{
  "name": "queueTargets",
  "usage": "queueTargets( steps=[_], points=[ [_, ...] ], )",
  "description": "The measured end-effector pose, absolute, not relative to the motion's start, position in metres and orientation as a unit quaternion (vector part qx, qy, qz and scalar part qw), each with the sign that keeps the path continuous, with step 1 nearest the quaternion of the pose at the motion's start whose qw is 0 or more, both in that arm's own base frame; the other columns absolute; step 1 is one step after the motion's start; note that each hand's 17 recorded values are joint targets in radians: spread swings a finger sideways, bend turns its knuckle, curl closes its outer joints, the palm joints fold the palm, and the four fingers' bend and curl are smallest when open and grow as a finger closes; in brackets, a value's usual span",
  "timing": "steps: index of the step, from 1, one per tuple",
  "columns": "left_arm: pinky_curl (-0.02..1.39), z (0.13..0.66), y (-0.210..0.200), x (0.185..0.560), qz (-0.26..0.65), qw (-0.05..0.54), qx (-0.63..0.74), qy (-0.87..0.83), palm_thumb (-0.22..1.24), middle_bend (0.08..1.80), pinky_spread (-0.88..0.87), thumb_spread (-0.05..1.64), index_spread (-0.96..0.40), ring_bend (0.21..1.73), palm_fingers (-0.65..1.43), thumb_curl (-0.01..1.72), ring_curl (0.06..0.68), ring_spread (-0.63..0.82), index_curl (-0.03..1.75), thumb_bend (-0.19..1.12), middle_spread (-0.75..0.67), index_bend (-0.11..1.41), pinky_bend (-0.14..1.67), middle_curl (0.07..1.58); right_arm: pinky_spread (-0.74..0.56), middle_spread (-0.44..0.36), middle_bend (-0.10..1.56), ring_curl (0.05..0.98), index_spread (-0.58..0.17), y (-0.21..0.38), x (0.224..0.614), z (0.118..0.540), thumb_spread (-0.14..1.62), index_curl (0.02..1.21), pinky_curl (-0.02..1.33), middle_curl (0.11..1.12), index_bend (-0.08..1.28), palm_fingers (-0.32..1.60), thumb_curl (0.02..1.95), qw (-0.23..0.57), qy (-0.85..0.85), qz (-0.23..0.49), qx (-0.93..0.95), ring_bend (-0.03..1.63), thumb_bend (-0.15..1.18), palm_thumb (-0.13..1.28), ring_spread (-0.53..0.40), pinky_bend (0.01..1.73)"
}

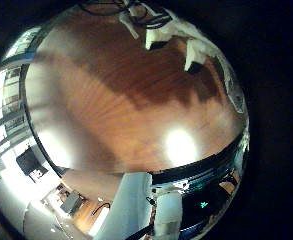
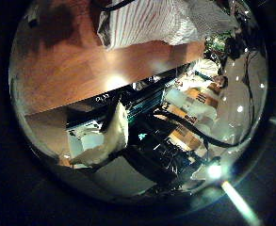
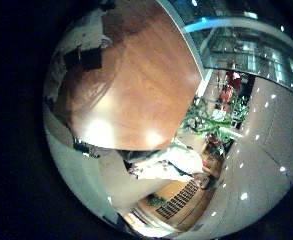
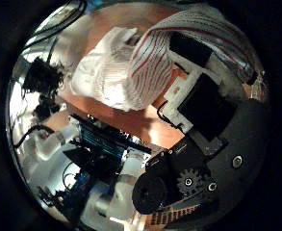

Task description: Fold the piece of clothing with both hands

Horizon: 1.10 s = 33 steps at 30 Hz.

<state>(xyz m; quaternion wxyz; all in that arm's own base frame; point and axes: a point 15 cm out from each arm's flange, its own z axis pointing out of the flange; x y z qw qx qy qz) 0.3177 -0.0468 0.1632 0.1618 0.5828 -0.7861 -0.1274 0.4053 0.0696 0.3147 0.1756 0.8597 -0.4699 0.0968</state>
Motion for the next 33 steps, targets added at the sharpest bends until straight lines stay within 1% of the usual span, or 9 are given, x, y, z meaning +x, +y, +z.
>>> queueTargets(
  steps=[6, 12, 15, 17, 18, 19, 21, 26, 33],
  points=[
    [0.34, 0.181, -0.004, 0.311, -0.105, 0.161, 0.617, -0.763, 0.33, 0.20, 0.29, 1.13, -0.03, 0.73, 0.18, 0.31, 0.245, 0.10, 0.36, -0.02, 0.14, 0.17, 0.41, 0.33, -0.25, -0.213, 1.13, 0.657, -0.406, 0.156, 0.390, 0.284, 1.13, 1.08, 0.69, 0.94, 0.83, 1.08, 0.65, 0.198, -0.401, 0.109, 0.888, 1.37, -0.01, 1.05, -0.210, 1.31],
    [0.34, 0.194, 0.033, 0.297, -0.093, 0.155, 0.644, -0.744, 0.32, 0.21, 0.25, 1.11, -0.05, 0.73, 0.20, 0.32, 0.243, 0.05, 0.35, -0.03, 0.09, 0.17, 0.41, 0.35, -0.27, -0.218, 1.11, 0.650, -0.407, 0.198, 0.387, 0.235, 1.15, 1.08, 0.69, 0.93, 0.78, 1.05, 0.63, 0.228, -0.372, 0.098, 0.894, 1.36, -0.03, 0.93, -0.218, 1.28],
    [0.34, 0.195, 0.042, 0.287, -0.091, 0.154, 0.650, -0.738, 0.32, 0.21, 0.24, 1.10, -0.06, 0.73, 0.20, 0.32, 0.243, 0.04, 0.35, -0.02, 0.08, 0.17, 0.40, 0.36, -0.35, -0.241, 1.03, 0.627, -0.423, 0.208, 0.394, 0.225, 1.17, 1.05, 0.66, 0.89, 0.63, 0.89, 0.61, 0.223, -0.372, 0.094, 0.896, 1.30, -0.03, 0.86, -0.245, 1.25],
    [0.33, 0.195, 0.048, 0.283, -0.093, 0.150, 0.652, -0.737, 0.32, 0.21, 0.24, 1.10, -0.06, 0.73, 0.21, 0.32, 0.244, 0.03, 0.35, -0.02, 0.08, 0.17, 0.40, 0.36, -0.41, -0.246, 0.94, 0.621, -0.421, 0.216, 0.397, 0.223, 1.18, 1.02, 0.66, 0.87, 0.49, 0.63, 0.60, 0.207, -0.375, 0.089, 0.899, 1.27, -0.03, 0.83, -0.271, 1.26],
    [0.33, 0.194, 0.052, 0.280, -0.097, 0.149, 0.653, -0.737, 0.32, 0.20, 0.23, 1.10, -0.06, 0.73, 0.21, 0.32, 0.244, 0.03, 0.35, -0.02, 0.08, 0.17, 0.40, 0.37, -0.34, -0.213, 0.80, 0.628, -0.384, 0.221, 0.397, 0.221, 1.18, 0.96, 0.69, 0.83, 0.29, 0.10, 0.59, 0.198, -0.376, 0.085, 0.901, 1.22, -0.03, 0.81, -0.247, 1.23],
    [0.33, 0.194, 0.055, 0.278, -0.100, 0.148, 0.652, -0.737, 0.32, 0.20, 0.23, 1.10, -0.06, 0.73, 0.21, 0.32, 0.244, 0.02, 0.35, -0.02, 0.07, 0.17, 0.40, 0.37, -0.27, -0.181, 0.72, 0.626, -0.372, 0.225, 0.397, 0.220, 1.18, 0.90, 0.70, 0.78, 0.21, -0.04, 0.58, 0.188, -0.380, 0.079, 0.902, 1.20, -0.03, 0.79, -0.219, 1.22],
    [0.33, 0.193, 0.062, 0.272, -0.110, 0.145, 0.652, -0.736, 0.33, 0.20, 0.23, 1.10, -0.06, 0.73, 0.21, 0.33, 0.244, 0.02, 0.35, -0.02, 0.07, 0.17, 0.40, 0.37, -0.12, -0.105, 0.53, 0.514, -0.383, 0.229, 0.402, 0.224, 1.18, 0.73, 0.61, 0.67, 0.11, -0.15, 0.56, 0.159, -0.394, 0.068, 0.903, 1.05, -0.03, 0.76, -0.150, 1.19],
    [0.33, 0.193, 0.064, 0.269, -0.113, 0.142, 0.652, -0.736, 0.36, 0.20, 0.22, 1.11, -0.05, 0.73, 0.21, 0.33, 0.244, 0.02, 0.35, -0.02, 0.08, 0.17, 0.40, 0.38, 0.19, 0.020, 0.28, 0.390, -0.375, 0.223, 0.409, 0.254, 1.17, 0.55, 0.52, 0.52, 0.11, -0.19, 0.55, 0.104, -0.415, 0.060, 0.902, 0.82, -0.02, 0.75, 0.035, 1.10],
    [0.33, 0.207, 0.055, 0.272, -0.104, 0.139, 0.652, -0.738, 0.38, 0.19, 0.23, 1.12, -0.04, 0.72, 0.21, 0.33, 0.244, 0.03, 0.35, -0.02, 0.10, 0.17, 0.40, 0.38, 0.34, 0.058, 0.20, 0.328, -0.354, 0.209, 0.413, 0.317, 1.12, 0.40, 0.44, 0.44, 0.12, -0.07, 0.55, 0.010, -0.443, 0.055, 0.895, 0.72, 0.00, 0.83, 0.118, 0.98]
  ],
)
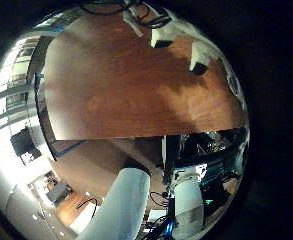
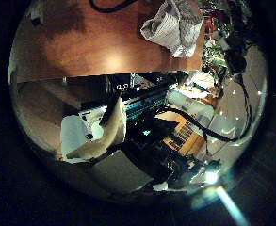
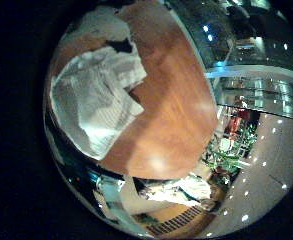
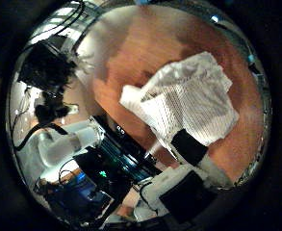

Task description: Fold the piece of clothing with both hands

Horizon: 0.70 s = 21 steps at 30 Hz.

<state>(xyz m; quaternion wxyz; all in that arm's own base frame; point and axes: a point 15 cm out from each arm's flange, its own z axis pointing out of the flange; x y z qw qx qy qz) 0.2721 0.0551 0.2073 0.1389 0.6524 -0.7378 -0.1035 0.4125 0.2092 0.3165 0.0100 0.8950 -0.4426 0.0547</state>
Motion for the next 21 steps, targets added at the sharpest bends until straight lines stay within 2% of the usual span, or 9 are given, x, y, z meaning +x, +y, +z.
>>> queueTargets(
  steps=[3, 10, 16, 21],
  points=[
    [0.33, 0.217, 0.045, 0.274, -0.102, 0.138, 0.652, -0.739, 0.40, 0.19, 0.23, 1.12, -0.04, 0.72, 0.21, 0.33, 0.243, 0.04, 0.36, -0.02, 0.11, 0.18, 0.40, 0.38, 0.37, 0.045, 0.23, 0.322, -0.333, 0.186, 0.409, 0.332, 1.13, 0.35, 0.41, 0.43, 0.12, -0.01, 0.56, -0.002, -0.472, 0.039, 0.881, 0.75, 0.01, 0.90, 0.097, 0.94],
    [0.35, 0.262, 0.018, 0.274, -0.112, 0.131, 0.656, -0.735, 0.41, 0.18, 0.26, 1.14, 0.00, 0.77, 0.14, 0.33, 0.256, 0.09, 0.33, -0.02, 0.17, 0.13, 0.46, 0.37, 0.37, 0.037, 0.25, 0.308, -0.309, 0.129, 0.354, 0.353, 1.23, 0.30, 0.36, 0.41, 0.14, -0.01, 0.53, 0.057, -0.507, -0.027, 0.859, 0.75, -0.01, 0.88, 0.093, 0.88],
    [0.36, 0.304, -0.032, 0.282, -0.096, 0.124, 0.660, -0.734, 0.38, 0.19, 0.27, 1.14, 0.02, 0.79, 0.11, 0.32, 0.259, 0.12, 0.31, -0.02, 0.21, 0.15, 0.50, 0.37, 0.38, 0.050, 0.25, 0.285, -0.284, 0.106, 0.330, 0.376, 1.27, 0.30, 0.32, 0.39, 0.17, 0.03, 0.50, 0.076, -0.520, -0.039, 0.850, 0.71, -0.02, 0.80, 0.121, 0.80],
    [0.36, 0.315, -0.046, 0.273, -0.094, 0.129, 0.664, -0.730, 0.37, 0.20, 0.28, 1.13, 0.03, 0.80, 0.11, 0.32, 0.260, 0.13, 0.31, -0.03, 0.22, 0.15, 0.51, 0.37, 0.39, 0.068, 0.25, 0.267, -0.276, 0.099, 0.310, 0.380, 1.29, 0.31, 0.30, 0.38, 0.17, 0.05, 0.47, 0.089, -0.525, -0.053, 0.845, 0.67, -0.02, 0.73, 0.146, 0.75]
  ],
)
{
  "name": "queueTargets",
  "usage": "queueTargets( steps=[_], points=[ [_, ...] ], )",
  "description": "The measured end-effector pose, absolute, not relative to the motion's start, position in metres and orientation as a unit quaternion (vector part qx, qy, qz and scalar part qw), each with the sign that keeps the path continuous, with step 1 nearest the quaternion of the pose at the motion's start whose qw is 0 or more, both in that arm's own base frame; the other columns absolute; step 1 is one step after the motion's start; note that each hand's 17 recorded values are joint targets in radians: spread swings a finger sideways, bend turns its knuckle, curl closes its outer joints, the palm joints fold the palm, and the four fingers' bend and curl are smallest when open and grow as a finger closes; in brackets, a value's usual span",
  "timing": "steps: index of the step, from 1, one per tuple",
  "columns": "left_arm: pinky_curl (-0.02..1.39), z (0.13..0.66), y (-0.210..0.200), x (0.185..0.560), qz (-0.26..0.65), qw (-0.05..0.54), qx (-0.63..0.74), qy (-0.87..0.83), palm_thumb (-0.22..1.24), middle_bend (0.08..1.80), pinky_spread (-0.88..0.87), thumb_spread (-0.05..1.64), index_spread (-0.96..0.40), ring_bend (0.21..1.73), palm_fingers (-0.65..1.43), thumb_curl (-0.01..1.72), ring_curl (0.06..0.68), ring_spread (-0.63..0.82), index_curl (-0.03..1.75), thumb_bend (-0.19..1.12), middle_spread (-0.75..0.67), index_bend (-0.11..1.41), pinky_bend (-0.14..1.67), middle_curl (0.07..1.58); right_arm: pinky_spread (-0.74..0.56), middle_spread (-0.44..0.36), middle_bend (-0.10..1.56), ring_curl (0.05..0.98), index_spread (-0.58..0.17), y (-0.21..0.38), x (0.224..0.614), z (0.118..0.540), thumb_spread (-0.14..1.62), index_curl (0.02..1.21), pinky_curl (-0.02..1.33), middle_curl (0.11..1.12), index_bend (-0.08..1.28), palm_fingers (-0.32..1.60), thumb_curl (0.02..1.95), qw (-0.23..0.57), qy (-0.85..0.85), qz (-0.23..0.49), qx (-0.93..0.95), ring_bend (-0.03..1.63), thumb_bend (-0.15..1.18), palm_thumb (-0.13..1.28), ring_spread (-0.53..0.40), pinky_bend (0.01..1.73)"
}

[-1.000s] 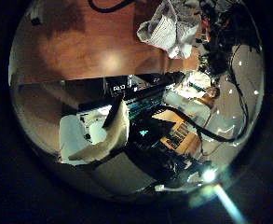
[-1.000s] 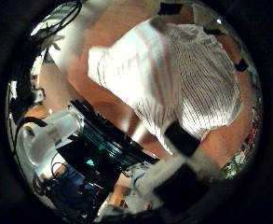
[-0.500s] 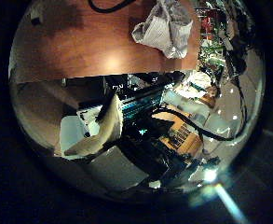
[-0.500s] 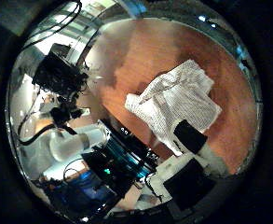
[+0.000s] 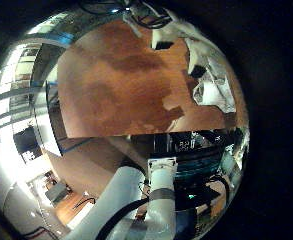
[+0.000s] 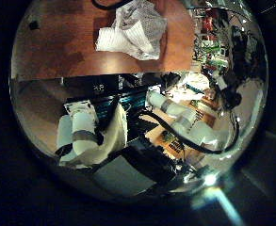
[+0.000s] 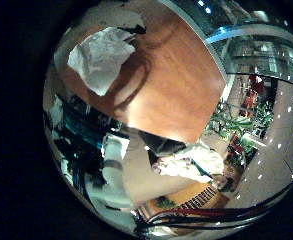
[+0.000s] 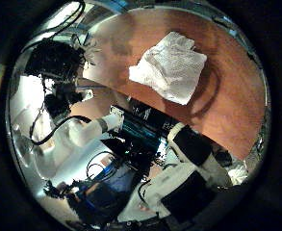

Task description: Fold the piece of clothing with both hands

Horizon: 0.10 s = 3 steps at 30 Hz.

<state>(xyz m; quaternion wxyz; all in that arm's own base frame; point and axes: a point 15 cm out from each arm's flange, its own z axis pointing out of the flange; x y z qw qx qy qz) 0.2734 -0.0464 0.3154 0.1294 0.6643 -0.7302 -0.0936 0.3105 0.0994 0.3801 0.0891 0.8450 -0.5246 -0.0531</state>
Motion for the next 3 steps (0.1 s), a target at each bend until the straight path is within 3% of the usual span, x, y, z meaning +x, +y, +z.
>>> queueTargets(
  steps=[3],
  points=[
    [0.36, 0.3145, -0.0516, 0.2681, -0.106, 0.131, 0.660, -0.732, 0.36, 0.20, 0.29, 1.14, 0.03, 0.80, 0.11, 0.32, 0.260, 0.14, 0.31, -0.02, 0.22, 0.16, 0.51, 0.37, 0.40, 0.073, 0.25, 0.260, -0.275, 0.0953, 0.2954, 0.3793, 1.30, 0.31, 0.29, 0.38, 0.17, 0.06, 0.46, 0.110, -0.522, -0.071, 0.843, 0.65, -0.02, 0.70, 0.153, 0.73]
  ],
)
